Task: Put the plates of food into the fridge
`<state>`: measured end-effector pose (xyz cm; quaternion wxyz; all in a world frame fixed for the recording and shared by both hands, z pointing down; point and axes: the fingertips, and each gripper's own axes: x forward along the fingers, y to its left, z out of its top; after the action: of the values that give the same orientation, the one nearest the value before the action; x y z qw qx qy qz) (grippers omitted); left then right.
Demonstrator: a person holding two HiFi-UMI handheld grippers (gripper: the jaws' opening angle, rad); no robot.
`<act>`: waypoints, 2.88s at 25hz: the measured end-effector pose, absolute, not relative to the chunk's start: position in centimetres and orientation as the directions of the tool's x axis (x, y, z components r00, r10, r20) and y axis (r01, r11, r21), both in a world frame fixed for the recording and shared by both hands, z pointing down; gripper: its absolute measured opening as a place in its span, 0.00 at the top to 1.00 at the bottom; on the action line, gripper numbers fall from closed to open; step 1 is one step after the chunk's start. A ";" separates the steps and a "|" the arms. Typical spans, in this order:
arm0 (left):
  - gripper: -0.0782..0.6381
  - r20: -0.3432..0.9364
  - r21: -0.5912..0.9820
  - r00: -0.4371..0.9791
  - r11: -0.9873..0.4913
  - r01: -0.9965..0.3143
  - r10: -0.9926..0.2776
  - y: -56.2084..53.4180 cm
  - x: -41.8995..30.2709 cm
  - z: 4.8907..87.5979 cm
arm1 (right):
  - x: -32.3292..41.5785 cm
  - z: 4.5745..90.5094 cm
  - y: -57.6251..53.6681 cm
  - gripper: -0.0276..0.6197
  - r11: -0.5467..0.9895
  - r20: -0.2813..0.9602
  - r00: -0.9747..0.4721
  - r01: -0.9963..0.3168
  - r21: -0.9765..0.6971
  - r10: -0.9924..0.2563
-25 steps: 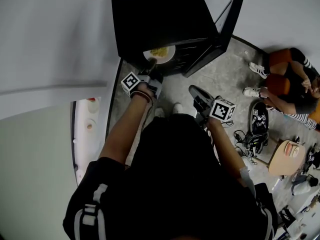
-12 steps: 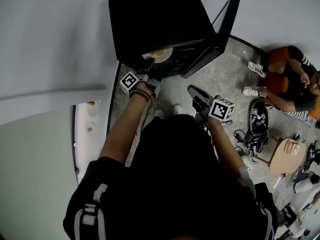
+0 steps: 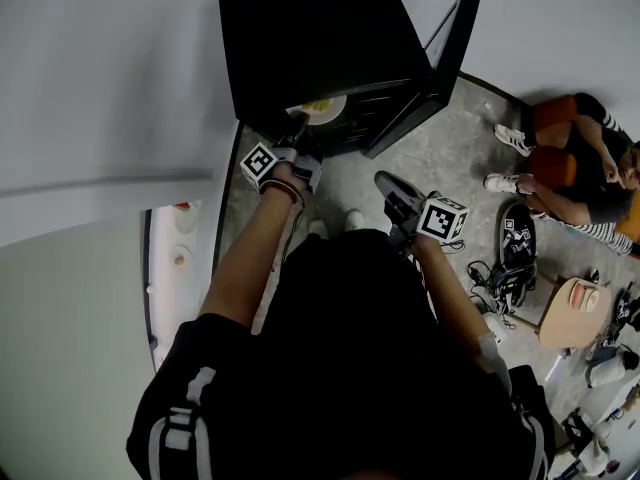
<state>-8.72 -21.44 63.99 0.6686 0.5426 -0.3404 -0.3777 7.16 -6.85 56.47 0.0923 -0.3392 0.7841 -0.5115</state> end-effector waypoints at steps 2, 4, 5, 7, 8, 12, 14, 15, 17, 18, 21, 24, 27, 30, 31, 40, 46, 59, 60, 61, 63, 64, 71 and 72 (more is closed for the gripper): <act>0.74 0.030 0.984 0.484 0.111 0.138 -0.875 -21.4 -8.8 63.8 | 7.1 56.5 -6.8 0.92 0.249 0.202 -0.757 -0.435 -0.865 -0.622; 0.74 0.027 0.984 0.485 0.109 0.142 -0.874 -21.2 -8.7 63.7 | 7.0 56.5 -6.7 0.92 0.249 0.201 -0.759 -0.432 -0.867 -0.619; 0.74 0.030 0.983 0.484 0.113 0.144 -0.875 -21.1 -8.8 63.8 | 6.9 56.6 -6.6 0.92 0.247 0.200 -0.760 -0.430 -0.868 -0.619; 0.74 0.035 0.982 0.476 0.119 0.147 -0.879 -21.0 -9.0 64.0 | 6.8 56.7 -6.4 0.92 0.246 0.201 -0.762 -0.428 -0.870 -0.616; 0.74 0.036 0.982 0.474 0.120 0.147 -0.880 -21.0 -9.1 64.1 | 6.7 56.8 -6.4 0.92 0.247 0.203 -0.763 -0.429 -0.869 -0.613; 0.74 0.037 0.982 0.493 0.122 0.141 -0.869 -20.5 -8.7 63.9 | 6.7 57.0 -6.2 0.92 0.247 0.206 -0.766 -0.430 -0.868 -0.609; 0.74 0.056 0.983 0.501 0.136 0.125 -0.864 -20.2 -8.5 64.2 | 6.6 57.1 -6.2 0.92 0.247 0.208 -0.768 -0.430 -0.868 -0.605; 0.74 0.061 0.982 0.499 0.141 0.124 -0.865 -20.1 -8.6 64.3 | 6.6 57.1 -6.2 0.92 0.248 0.209 -0.770 -0.430 -0.868 -0.603; 0.74 0.059 0.982 0.491 0.139 0.129 -0.869 -20.0 -8.8 64.3 | 6.5 57.2 -6.3 0.92 0.250 0.209 -0.773 -0.428 -0.868 -0.598; 0.74 0.055 0.982 0.490 0.135 0.130 -0.870 -20.0 -8.9 64.3 | 6.5 57.2 -6.3 0.92 0.252 0.208 -0.775 -0.427 -0.868 -0.597; 0.74 0.053 0.984 0.500 0.131 0.122 -0.864 -19.6 -8.9 64.2 | 6.4 57.2 -6.1 0.92 0.256 0.209 -0.779 -0.427 -0.867 -0.592; 0.74 0.055 0.986 0.508 0.126 0.106 -0.859 -18.6 -8.9 63.9 | 6.2 57.3 -5.8 0.92 0.261 0.209 -0.785 -0.425 -0.867 -0.583; 0.74 0.072 0.987 0.505 0.135 0.089 -0.860 -17.4 -9.3 64.4 | 6.1 57.4 -5.6 0.92 0.266 0.209 -0.793 -0.421 -0.867 -0.573; 0.74 0.122 0.986 0.499 0.164 0.040 -0.858 -15.7 -10.3 65.9 | 5.8 57.4 -5.5 0.92 0.268 0.205 -0.800 -0.412 -0.871 -0.564; 0.74 0.124 0.988 0.505 0.155 0.021 -0.854 -15.2 -10.3 65.6 | 5.7 57.3 -5.5 0.92 0.266 0.202 -0.802 -0.406 -0.874 -0.562; 0.78 0.095 0.993 0.523 0.118 0.010 -0.847 -11.1 -11.1 64.3 | 4.8 57.5 -4.4 0.92 0.269 0.204 -0.819 -0.395 -0.878 -0.537; 0.81 0.060 0.998 0.567 0.068 -0.007 -0.822 -9.0 -10.1 63.3 | 4.8 57.7 -3.7 0.92 0.273 0.197 -0.818 -0.391 -0.879 -0.540; 0.83 -0.022 0.999 0.675 -0.036 -0.007 -0.737 -4.8 -7.1 60.8 | 4.0 57.7 -1.9 0.92 0.329 0.216 -0.829 -0.425 -0.843 -0.517; 0.83 -0.023 0.999 0.681 -0.039 -0.008 -0.731 -4.5 -7.0 60.7 | 3.9 57.7 -1.9 0.92 0.333 0.218 -0.829 -0.427 -0.841 -0.515; 0.83 -0.022 0.999 0.688 -0.042 -0.012 -0.725 -4.1 -6.9 60.6 | 3.8 57.6 -1.7 0.92 0.336 0.220 -0.830 -0.430 -0.838 -0.512; 0.83 -0.015 0.999 0.700 -0.045 -0.025 -0.714 -3.3 -6.8 60.5 | 3.7 57.6 -1.4 0.92 0.340 0.225 -0.831 -0.434 -0.835 -0.509; 0.83 -0.010 0.998 0.707 -0.047 -0.032 -0.708 -2.9 -6.8 60.4 | 3.7 57.6 -1.3 0.92 0.339 0.226 -0.831 -0.434 -0.835 -0.509; 0.83 0.001 0.997 0.718 -0.056 -0.056 -0.696 -0.6 -7.7 60.3 | 3.2 57.7 -0.5 0.92 0.332 0.234 -0.829 -0.439 -0.835 -0.508; 0.83 0.006 0.996 0.719 -0.057 -0.063 -0.695 -0.3 -7.7 60.3 | 3.1 57.7 -0.4 0.92 0.333 0.234 -0.829 -0.439 -0.835 -0.507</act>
<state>-7.71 -0.32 60.35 0.6281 0.6819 -0.2779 -0.2515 3.11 -0.40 57.65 0.0343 -0.2900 0.8156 -0.4996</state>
